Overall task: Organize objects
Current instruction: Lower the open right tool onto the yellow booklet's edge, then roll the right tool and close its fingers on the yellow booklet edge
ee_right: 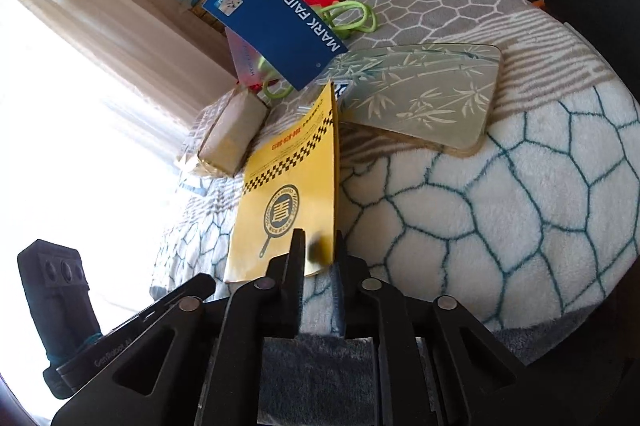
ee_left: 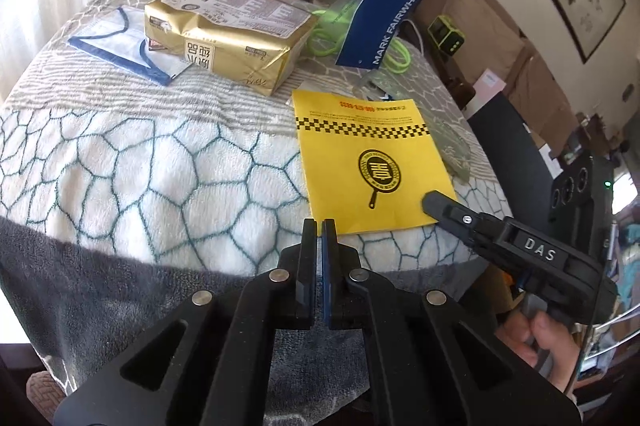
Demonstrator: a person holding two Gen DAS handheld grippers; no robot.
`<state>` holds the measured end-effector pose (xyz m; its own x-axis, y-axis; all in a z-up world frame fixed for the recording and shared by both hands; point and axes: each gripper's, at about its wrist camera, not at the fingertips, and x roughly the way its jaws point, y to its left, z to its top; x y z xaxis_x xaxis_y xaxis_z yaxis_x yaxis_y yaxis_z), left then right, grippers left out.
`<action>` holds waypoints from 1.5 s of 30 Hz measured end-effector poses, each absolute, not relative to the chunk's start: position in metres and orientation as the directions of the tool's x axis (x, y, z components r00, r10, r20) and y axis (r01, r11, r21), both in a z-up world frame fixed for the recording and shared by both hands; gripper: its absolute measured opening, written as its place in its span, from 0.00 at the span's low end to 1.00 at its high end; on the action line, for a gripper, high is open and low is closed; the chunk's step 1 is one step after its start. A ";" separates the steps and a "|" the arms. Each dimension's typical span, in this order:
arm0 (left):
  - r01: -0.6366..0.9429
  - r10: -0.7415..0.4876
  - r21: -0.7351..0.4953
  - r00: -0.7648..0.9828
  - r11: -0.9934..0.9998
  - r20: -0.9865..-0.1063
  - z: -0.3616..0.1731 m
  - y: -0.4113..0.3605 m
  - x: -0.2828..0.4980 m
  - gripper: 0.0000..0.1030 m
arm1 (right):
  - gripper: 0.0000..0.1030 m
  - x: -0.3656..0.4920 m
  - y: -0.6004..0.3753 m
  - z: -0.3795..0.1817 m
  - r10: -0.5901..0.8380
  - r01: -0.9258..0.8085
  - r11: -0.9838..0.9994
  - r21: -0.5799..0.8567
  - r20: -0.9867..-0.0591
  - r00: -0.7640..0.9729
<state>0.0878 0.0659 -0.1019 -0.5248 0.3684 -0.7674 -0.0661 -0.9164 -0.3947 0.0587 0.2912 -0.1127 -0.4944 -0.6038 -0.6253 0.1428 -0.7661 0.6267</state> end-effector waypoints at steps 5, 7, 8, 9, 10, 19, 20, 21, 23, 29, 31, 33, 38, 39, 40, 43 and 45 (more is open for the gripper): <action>-0.070 0.372 -0.396 -0.523 -0.915 -0.767 -0.103 0.070 0.087 0.02 | 0.45 0.057 0.285 -0.108 -0.612 0.148 -0.756 0.638 -0.606 -0.508; -0.069 0.371 -0.396 -0.524 -0.916 -0.767 -0.103 0.071 0.087 0.02 | 0.49 0.056 0.281 -0.105 -0.604 0.149 -0.761 0.631 -0.606 -0.517; -0.069 0.371 -0.396 -0.525 -0.916 -0.766 -0.104 0.072 0.088 0.02 | 0.49 0.056 0.279 -0.102 -0.578 0.141 -0.780 0.610 -0.615 -0.536; -0.066 0.369 -0.396 -0.526 -0.916 -0.766 -0.104 0.072 0.088 0.02 | 0.49 0.056 0.277 -0.101 -0.553 0.131 -0.795 0.592 -0.620 -0.556; -0.063 0.369 -0.398 -0.527 -0.915 -0.765 -0.104 0.072 0.088 0.02 | 0.51 0.057 0.277 -0.101 -0.532 0.121 -0.806 0.579 -0.620 -0.577; -0.034 0.359 -0.407 -0.542 -0.913 -0.760 -0.107 0.064 0.085 0.06 | 0.80 0.057 0.269 -0.102 -0.565 0.149 -0.774 0.615 -0.566 -0.601; -0.029 0.360 -0.411 -0.540 -0.911 -0.761 -0.108 0.062 0.084 0.07 | 0.80 0.057 0.264 -0.101 -0.568 0.161 -0.780 0.605 -0.575 -0.589; -0.024 0.358 -0.411 -0.537 -0.911 -0.764 -0.109 0.062 0.082 0.07 | 0.80 0.057 0.261 -0.100 -0.560 0.164 -0.790 0.591 -0.588 -0.584; -0.024 0.352 -0.402 -0.533 -0.915 -0.769 -0.112 0.062 0.080 0.07 | 0.81 0.058 0.257 -0.099 -0.539 0.169 -0.812 0.559 -0.607 -0.583; -0.034 0.342 -0.385 -0.535 -0.922 -0.773 -0.110 0.065 0.082 0.07 | 0.70 0.057 0.263 -0.102 -0.539 0.122 -0.799 0.589 -0.612 -0.579; -0.034 0.341 -0.384 -0.535 -0.923 -0.773 -0.109 0.065 0.082 0.07 | 0.53 0.059 0.271 -0.105 -0.518 0.063 -0.794 0.605 -0.619 -0.590; -0.024 0.349 -0.399 -0.533 -0.917 -0.771 -0.110 0.064 0.083 0.08 | 0.33 0.059 0.277 -0.110 -0.528 0.033 -0.776 0.630 -0.619 -0.582; -0.026 0.348 -0.397 -0.536 -0.918 -0.769 -0.108 0.064 0.084 0.14 | 0.05 0.060 0.295 -0.125 -0.586 -0.012 -0.704 0.710 -0.591 -0.554; -0.027 0.347 -0.395 -0.537 -0.918 -0.769 -0.108 0.064 0.083 0.14 | 0.04 0.060 0.298 -0.128 -0.605 -0.020 -0.681 0.732 -0.577 -0.548; -0.024 0.340 -0.390 -0.542 -0.921 -0.769 -0.107 0.064 0.084 0.16 | 0.03 0.061 0.302 -0.131 -0.621 -0.027 -0.659 0.751 -0.564 -0.544; -0.017 0.338 -0.393 -0.546 -0.920 -0.767 -0.107 0.062 0.084 0.28 | 0.02 0.061 0.309 -0.134 -0.650 -0.041 -0.622 0.782 -0.545 -0.530; -0.011 0.346 -0.406 -0.547 -0.914 -0.763 -0.107 0.059 0.084 0.36 | 0.02 0.061 0.312 -0.136 -0.668 -0.053 -0.595 0.802 -0.530 -0.522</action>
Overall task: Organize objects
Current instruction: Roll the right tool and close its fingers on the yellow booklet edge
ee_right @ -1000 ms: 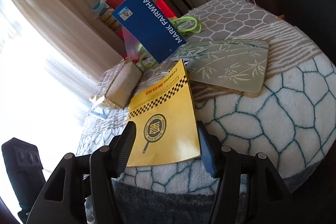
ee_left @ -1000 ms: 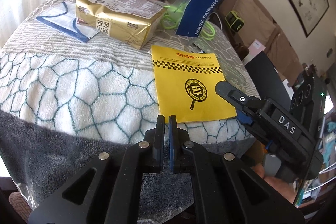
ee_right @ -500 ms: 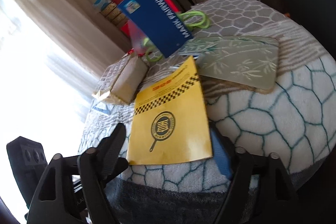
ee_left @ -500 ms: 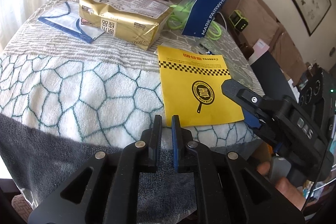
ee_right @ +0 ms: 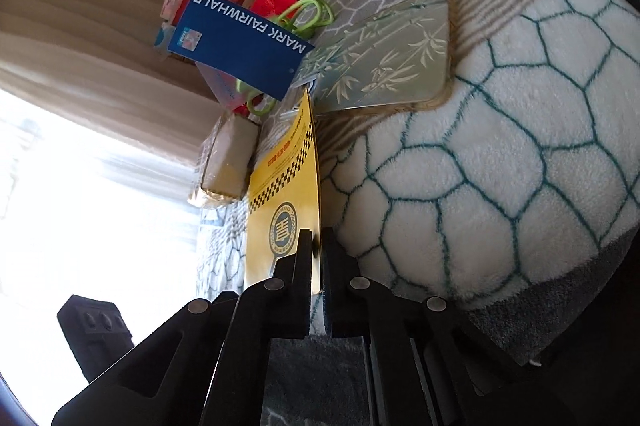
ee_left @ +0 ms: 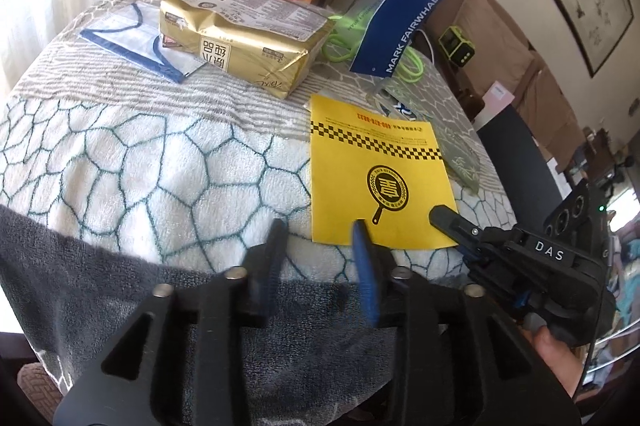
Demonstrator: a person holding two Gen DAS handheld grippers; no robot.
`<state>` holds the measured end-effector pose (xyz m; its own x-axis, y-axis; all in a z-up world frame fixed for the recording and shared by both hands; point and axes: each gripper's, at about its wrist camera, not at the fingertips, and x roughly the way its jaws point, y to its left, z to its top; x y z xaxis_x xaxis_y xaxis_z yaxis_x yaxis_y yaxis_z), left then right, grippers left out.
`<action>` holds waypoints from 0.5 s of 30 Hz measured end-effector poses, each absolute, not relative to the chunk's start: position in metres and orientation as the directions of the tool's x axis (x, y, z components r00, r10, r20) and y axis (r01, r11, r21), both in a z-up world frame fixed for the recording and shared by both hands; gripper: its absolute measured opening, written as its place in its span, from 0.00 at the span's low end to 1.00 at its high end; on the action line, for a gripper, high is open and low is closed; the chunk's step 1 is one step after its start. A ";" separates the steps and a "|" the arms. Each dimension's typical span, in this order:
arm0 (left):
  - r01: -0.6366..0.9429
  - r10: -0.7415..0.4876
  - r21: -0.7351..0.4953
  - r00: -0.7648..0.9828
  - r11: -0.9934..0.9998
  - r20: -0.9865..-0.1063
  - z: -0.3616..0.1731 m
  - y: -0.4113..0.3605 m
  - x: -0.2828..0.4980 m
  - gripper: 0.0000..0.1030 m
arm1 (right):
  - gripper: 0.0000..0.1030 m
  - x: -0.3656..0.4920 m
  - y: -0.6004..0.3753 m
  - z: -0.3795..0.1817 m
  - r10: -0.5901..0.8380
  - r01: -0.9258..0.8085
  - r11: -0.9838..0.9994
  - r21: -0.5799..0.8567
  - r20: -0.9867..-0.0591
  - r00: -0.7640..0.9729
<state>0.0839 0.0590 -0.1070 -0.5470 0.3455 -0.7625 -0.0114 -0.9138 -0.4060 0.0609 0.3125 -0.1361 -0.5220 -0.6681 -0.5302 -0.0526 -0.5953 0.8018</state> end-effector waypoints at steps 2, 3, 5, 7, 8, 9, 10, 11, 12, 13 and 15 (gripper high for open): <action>-0.008 0.357 -0.422 -0.547 -0.907 -0.757 -0.107 0.058 0.084 0.40 | 0.02 0.061 0.317 -0.140 -0.696 -0.064 -0.551 0.832 -0.501 -0.515; -0.008 0.360 -0.426 -0.548 -0.905 -0.755 -0.107 0.058 0.084 0.43 | 0.02 0.062 0.317 -0.141 -0.711 -0.067 -0.530 0.846 -0.486 -0.508; -0.009 0.362 -0.429 -0.552 -0.903 -0.751 -0.106 0.058 0.084 0.47 | 0.02 0.062 0.317 -0.143 -0.728 -0.068 -0.508 0.858 -0.470 -0.499; -0.011 0.368 -0.435 -0.554 -0.900 -0.747 -0.105 0.059 0.084 0.52 | 0.02 0.063 0.317 -0.142 -0.732 -0.060 -0.509 0.859 -0.468 -0.495; -0.011 0.371 -0.439 -0.554 -0.898 -0.745 -0.105 0.059 0.084 0.53 | 0.02 0.063 0.318 -0.141 -0.736 -0.056 -0.506 0.861 -0.465 -0.492; -0.010 0.373 -0.442 -0.554 -0.897 -0.744 -0.105 0.059 0.083 0.55 | 0.02 0.063 0.317 -0.139 -0.739 -0.052 -0.504 0.862 -0.462 -0.490; -0.009 0.374 -0.444 -0.553 -0.896 -0.744 -0.105 0.058 0.082 0.57 | 0.02 0.064 0.315 -0.138 -0.743 -0.046 -0.504 0.863 -0.460 -0.487; -0.007 0.375 -0.446 -0.553 -0.895 -0.744 -0.105 0.058 0.081 0.57 | 0.02 0.064 0.314 -0.136 -0.746 -0.040 -0.505 0.862 -0.459 -0.484; -0.004 0.375 -0.448 -0.553 -0.894 -0.744 -0.105 0.059 0.079 0.59 | 0.02 0.067 0.313 -0.136 -0.746 -0.035 -0.506 0.862 -0.458 -0.484; 0.000 0.372 -0.447 -0.553 -0.895 -0.745 -0.104 0.059 0.078 0.60 | 0.02 0.067 0.313 -0.135 -0.749 -0.030 -0.506 0.862 -0.456 -0.481; 0.005 0.363 -0.438 -0.552 -0.899 -0.751 -0.104 0.061 0.076 0.60 | 0.02 0.067 0.311 -0.133 -0.751 -0.021 -0.509 0.860 -0.456 -0.478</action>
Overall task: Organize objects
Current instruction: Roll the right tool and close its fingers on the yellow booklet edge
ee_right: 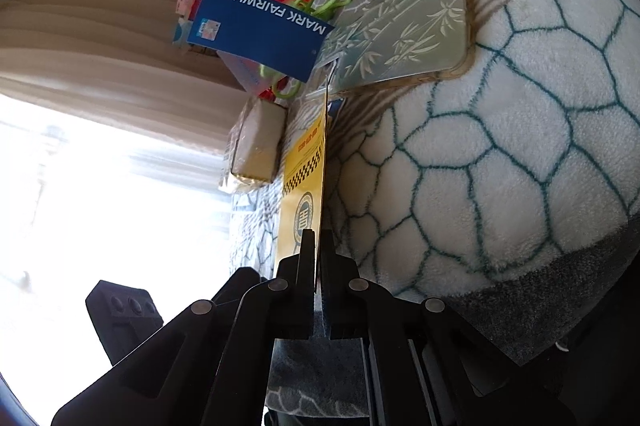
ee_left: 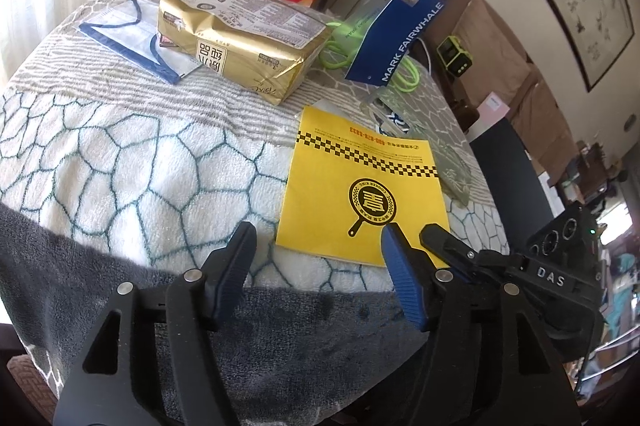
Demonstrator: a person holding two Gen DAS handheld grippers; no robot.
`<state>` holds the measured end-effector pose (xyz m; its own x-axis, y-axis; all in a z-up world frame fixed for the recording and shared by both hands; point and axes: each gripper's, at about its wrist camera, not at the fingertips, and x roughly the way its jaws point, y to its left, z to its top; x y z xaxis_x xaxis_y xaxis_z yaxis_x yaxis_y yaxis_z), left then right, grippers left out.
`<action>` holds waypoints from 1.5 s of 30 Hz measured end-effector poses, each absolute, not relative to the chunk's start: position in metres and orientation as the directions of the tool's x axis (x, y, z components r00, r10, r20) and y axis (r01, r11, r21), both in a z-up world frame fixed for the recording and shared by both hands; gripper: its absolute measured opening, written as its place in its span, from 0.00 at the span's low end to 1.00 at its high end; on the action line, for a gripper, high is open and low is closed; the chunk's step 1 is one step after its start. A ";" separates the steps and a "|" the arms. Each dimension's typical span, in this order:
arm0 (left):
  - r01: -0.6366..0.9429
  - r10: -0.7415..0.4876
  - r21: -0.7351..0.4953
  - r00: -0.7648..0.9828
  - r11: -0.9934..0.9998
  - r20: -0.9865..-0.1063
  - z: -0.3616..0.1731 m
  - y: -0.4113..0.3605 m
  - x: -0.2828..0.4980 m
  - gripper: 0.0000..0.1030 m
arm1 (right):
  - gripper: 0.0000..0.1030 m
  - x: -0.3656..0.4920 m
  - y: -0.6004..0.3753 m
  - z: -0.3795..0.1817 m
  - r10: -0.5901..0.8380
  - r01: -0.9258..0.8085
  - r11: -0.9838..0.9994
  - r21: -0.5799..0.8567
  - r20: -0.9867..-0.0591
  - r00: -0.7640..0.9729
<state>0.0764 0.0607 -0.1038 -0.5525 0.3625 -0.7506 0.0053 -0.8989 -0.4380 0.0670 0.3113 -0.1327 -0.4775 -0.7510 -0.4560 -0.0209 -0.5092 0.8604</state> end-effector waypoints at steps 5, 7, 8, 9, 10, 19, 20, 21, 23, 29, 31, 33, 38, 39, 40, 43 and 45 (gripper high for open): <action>0.003 0.344 -0.422 -0.575 -0.907 -0.743 -0.098 0.063 0.075 0.66 | 0.02 0.063 0.306 -0.126 -0.754 0.005 -0.524 0.852 -0.461 -0.468; 0.015 0.346 -0.431 -0.573 -0.902 -0.743 -0.099 0.062 0.073 0.66 | 0.02 0.064 0.305 -0.126 -0.761 0.008 -0.516 0.857 -0.454 -0.462; 0.021 0.346 -0.434 -0.570 -0.901 -0.745 -0.099 0.062 0.072 0.66 | 0.02 0.064 0.306 -0.126 -0.765 0.008 -0.510 0.860 -0.449 -0.462; 0.029 0.344 -0.437 -0.568 -0.899 -0.748 -0.100 0.061 0.071 0.66 | 0.02 0.065 0.308 -0.127 -0.772 0.004 -0.495 0.869 -0.437 -0.461; 0.033 0.345 -0.439 -0.567 -0.898 -0.748 -0.101 0.060 0.072 0.66 | 0.02 0.065 0.309 -0.129 -0.778 -0.002 -0.481 0.877 -0.427 -0.461; 0.065 0.362 -0.470 -0.549 -0.880 -0.754 -0.110 0.051 0.075 0.66 | 0.02 0.069 0.351 -0.125 -0.750 -0.049 -0.459 0.887 -0.417 -0.514; 0.051 0.371 -0.471 -0.545 -0.881 -0.752 -0.109 0.053 0.075 0.66 | 0.02 0.069 0.355 -0.125 -0.744 -0.055 -0.459 0.887 -0.417 -0.521; 0.033 0.382 -0.472 -0.540 -0.881 -0.750 -0.109 0.056 0.076 0.66 | 0.02 0.071 0.360 -0.125 -0.742 -0.062 -0.454 0.889 -0.415 -0.526; -0.002 0.403 -0.472 -0.526 -0.881 -0.749 -0.109 0.066 0.077 0.66 | 0.02 0.074 0.369 -0.127 -0.735 -0.077 -0.452 0.889 -0.420 -0.533; -0.061 0.434 -0.470 -0.502 -0.880 -0.748 -0.109 0.089 0.079 0.65 | 0.02 0.071 0.366 -0.134 -0.732 -0.104 -0.460 0.882 -0.443 -0.518; -0.070 0.460 -0.493 -0.491 -0.867 -0.740 -0.108 0.093 0.080 0.65 | 0.02 0.070 0.363 -0.137 -0.739 -0.106 -0.457 0.883 -0.444 -0.507; -0.082 0.488 -0.514 -0.471 -0.854 -0.735 -0.108 0.096 0.080 0.65 | 0.02 0.074 0.363 -0.140 -0.747 -0.101 -0.455 0.885 -0.440 -0.498; -0.082 0.551 -0.578 -0.435 -0.812 -0.712 -0.108 0.101 0.079 0.65 | 0.02 0.073 0.353 -0.144 -0.766 -0.083 -0.464 0.882 -0.446 -0.462; -0.074 0.564 -0.595 -0.430 -0.800 -0.705 -0.108 0.101 0.077 0.65 | 0.02 0.073 0.351 -0.146 -0.766 -0.083 -0.470 0.879 -0.453 -0.456; -0.065 0.574 -0.609 -0.426 -0.790 -0.699 -0.108 0.100 0.077 0.65 | 0.02 0.073 0.350 -0.147 -0.766 -0.084 -0.473 0.877 -0.457 -0.452; -0.072 0.585 -0.621 -0.431 -0.781 -0.687 -0.103 0.099 0.075 0.65 | 0.02 0.072 0.350 -0.147 -0.768 -0.080 -0.474 0.877 -0.456 -0.450; -0.083 0.590 -0.623 -0.440 -0.778 -0.677 -0.099 0.101 0.075 0.64 | 0.02 0.071 0.351 -0.145 -0.763 -0.074 -0.485 0.871 -0.464 -0.451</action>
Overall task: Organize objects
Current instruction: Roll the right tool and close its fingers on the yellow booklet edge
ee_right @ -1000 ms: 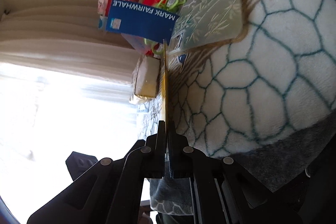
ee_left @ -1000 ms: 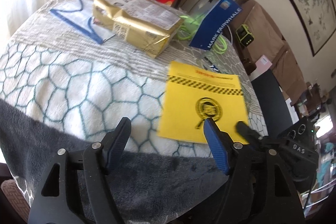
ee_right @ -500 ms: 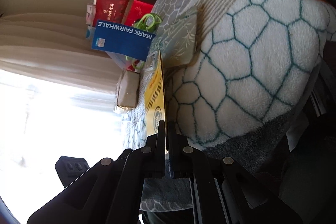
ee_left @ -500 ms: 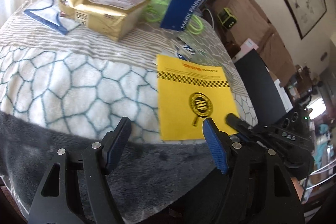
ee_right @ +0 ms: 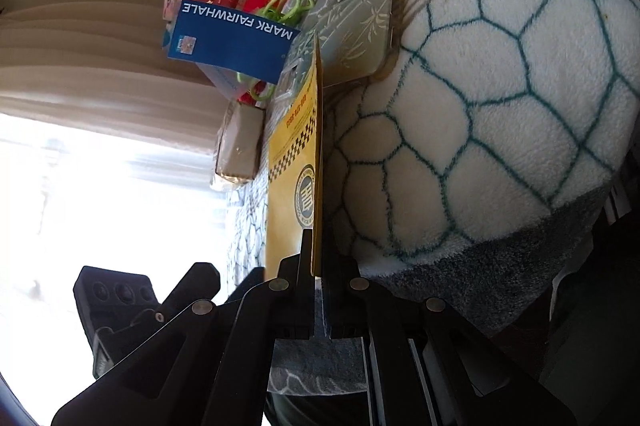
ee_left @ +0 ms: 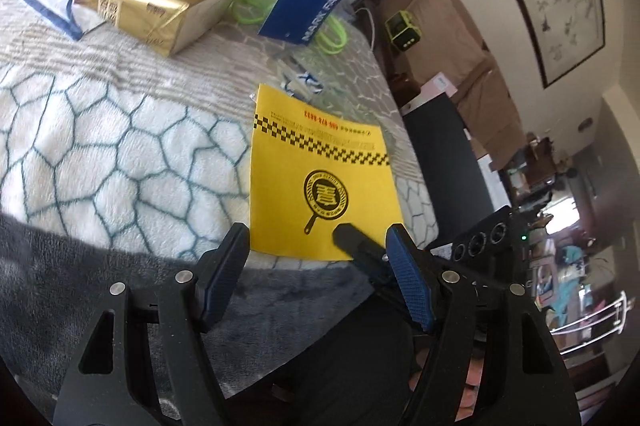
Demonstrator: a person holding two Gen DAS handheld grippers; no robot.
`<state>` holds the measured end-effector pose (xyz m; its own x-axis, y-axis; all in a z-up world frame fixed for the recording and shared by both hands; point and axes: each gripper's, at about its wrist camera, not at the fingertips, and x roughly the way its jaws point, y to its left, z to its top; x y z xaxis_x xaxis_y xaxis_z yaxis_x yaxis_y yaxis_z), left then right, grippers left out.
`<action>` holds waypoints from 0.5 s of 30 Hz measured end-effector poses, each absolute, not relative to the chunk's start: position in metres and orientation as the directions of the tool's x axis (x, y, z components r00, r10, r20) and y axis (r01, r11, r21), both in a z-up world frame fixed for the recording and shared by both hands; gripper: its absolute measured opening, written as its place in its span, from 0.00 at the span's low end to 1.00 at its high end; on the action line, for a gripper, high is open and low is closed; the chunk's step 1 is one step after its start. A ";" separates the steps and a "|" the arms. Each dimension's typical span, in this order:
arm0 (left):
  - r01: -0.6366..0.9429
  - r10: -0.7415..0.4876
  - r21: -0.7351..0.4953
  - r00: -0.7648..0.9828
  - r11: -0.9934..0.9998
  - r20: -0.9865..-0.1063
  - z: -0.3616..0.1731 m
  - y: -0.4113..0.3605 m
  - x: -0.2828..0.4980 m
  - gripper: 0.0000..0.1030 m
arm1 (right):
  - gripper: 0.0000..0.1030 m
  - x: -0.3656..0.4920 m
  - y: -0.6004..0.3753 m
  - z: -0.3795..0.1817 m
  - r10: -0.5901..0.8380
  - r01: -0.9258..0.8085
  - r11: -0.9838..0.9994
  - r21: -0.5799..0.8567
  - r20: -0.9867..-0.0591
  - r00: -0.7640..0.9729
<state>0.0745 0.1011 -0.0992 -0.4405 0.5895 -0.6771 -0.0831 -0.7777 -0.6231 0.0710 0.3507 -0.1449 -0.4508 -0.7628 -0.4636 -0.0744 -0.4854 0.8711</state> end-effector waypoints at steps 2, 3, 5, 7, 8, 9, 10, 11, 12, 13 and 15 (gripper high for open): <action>-0.093 0.585 -0.617 -0.454 -0.781 -0.672 -0.096 0.102 0.073 0.63 | 0.02 0.071 0.351 -0.144 -0.762 -0.072 -0.490 0.869 -0.466 -0.449; -0.094 0.579 -0.611 -0.456 -0.786 -0.676 -0.096 0.104 0.072 0.63 | 0.02 0.071 0.351 -0.144 -0.763 -0.071 -0.489 0.869 -0.466 -0.448; -0.082 0.564 -0.597 -0.448 -0.798 -0.693 -0.101 0.105 0.069 0.62 | 0.02 0.070 0.351 -0.144 -0.763 -0.073 -0.488 0.870 -0.466 -0.449; -0.067 0.556 -0.591 -0.437 -0.804 -0.707 -0.105 0.106 0.067 0.62 | 0.02 0.071 0.351 -0.144 -0.762 -0.074 -0.487 0.870 -0.465 -0.450; -0.066 0.555 -0.590 -0.437 -0.805 -0.708 -0.106 0.106 0.067 0.62 | 0.02 0.071 0.351 -0.144 -0.762 -0.073 -0.488 0.870 -0.465 -0.450; -0.067 0.553 -0.587 -0.438 -0.807 -0.709 -0.107 0.106 0.067 0.61 | 0.02 0.072 0.352 -0.145 -0.763 -0.073 -0.487 0.870 -0.465 -0.449; -0.066 0.548 -0.583 -0.438 -0.810 -0.712 -0.108 0.106 0.067 0.60 | 0.02 0.072 0.352 -0.145 -0.765 -0.074 -0.484 0.872 -0.463 -0.449; -0.065 0.545 -0.580 -0.439 -0.812 -0.714 -0.109 0.105 0.067 0.60 | 0.02 0.072 0.353 -0.146 -0.766 -0.075 -0.481 0.874 -0.460 -0.448; -0.063 0.543 -0.579 -0.441 -0.813 -0.715 -0.108 0.105 0.067 0.60 | 0.02 0.072 0.352 -0.146 -0.768 -0.076 -0.478 0.875 -0.458 -0.447; -0.058 0.539 -0.576 -0.443 -0.815 -0.717 -0.108 0.104 0.065 0.59 | 0.02 0.073 0.353 -0.146 -0.769 -0.077 -0.476 0.876 -0.457 -0.447; -0.049 0.530 -0.572 -0.447 -0.819 -0.721 -0.107 0.104 0.063 0.58 | 0.02 0.073 0.353 -0.147 -0.770 -0.077 -0.473 0.878 -0.454 -0.447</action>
